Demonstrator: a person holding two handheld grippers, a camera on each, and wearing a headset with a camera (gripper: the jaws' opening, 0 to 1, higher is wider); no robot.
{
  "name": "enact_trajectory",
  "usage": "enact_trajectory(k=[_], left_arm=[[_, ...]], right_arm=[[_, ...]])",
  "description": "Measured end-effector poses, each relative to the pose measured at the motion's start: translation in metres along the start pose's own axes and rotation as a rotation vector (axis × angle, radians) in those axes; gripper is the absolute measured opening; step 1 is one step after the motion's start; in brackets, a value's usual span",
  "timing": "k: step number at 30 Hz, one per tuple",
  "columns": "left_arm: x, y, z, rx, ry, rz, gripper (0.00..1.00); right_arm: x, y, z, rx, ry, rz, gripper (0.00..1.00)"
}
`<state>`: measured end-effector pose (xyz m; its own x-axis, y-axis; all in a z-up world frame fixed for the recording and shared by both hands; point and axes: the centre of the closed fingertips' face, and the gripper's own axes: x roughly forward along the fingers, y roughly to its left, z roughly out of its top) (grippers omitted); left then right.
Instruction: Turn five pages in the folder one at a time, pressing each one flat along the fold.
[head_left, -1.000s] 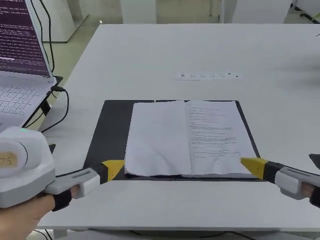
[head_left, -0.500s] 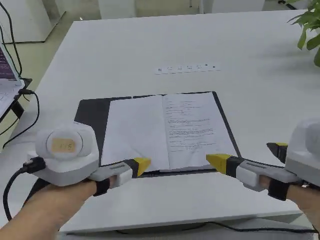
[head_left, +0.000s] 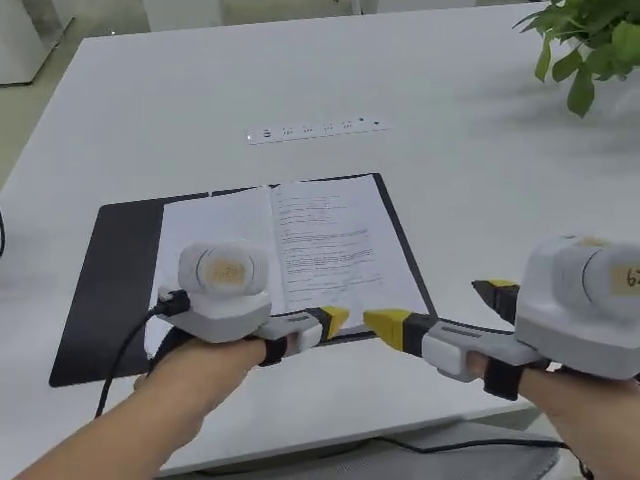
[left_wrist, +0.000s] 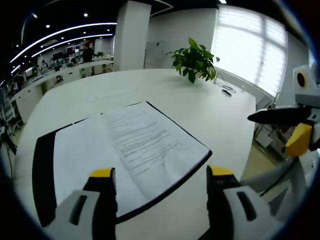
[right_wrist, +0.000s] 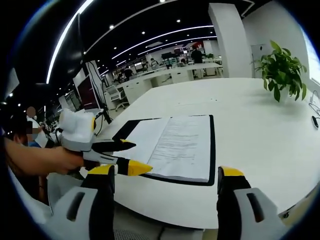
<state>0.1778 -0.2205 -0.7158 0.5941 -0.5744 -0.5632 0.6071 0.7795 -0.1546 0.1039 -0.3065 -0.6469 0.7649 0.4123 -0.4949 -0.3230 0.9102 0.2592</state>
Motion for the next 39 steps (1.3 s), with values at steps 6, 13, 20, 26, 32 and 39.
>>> enact_trajectory(k=[6, 13, 20, 26, 32, 39], left_arm=[[0.025, -0.012, -0.001, 0.012, -0.004, -0.004, 0.7], [0.057, -0.023, -0.001, -0.001, -0.023, -0.003, 0.67], [0.083, -0.028, -0.002, 0.027, -0.059, 0.027, 0.66], [0.096, -0.019, -0.018, 0.103, -0.061, 0.111, 0.66], [0.093, -0.018, -0.019, 0.069, -0.165, 0.114, 0.63], [0.093, -0.015, -0.018, 0.065, -0.185, 0.12, 0.58]], right_arm=[[0.001, -0.002, -0.004, 0.001, -0.002, 0.022, 0.8], [0.002, -0.013, -0.008, 0.036, 0.003, 0.012, 0.74], [0.003, -0.022, -0.013, 0.082, 0.003, 0.012, 0.7], [0.004, -0.029, -0.017, 0.105, 0.008, 0.013, 0.69], [0.006, -0.032, -0.022, 0.123, 0.025, 0.015, 0.68], [0.011, -0.034, -0.031, 0.126, 0.055, 0.02, 0.67]])
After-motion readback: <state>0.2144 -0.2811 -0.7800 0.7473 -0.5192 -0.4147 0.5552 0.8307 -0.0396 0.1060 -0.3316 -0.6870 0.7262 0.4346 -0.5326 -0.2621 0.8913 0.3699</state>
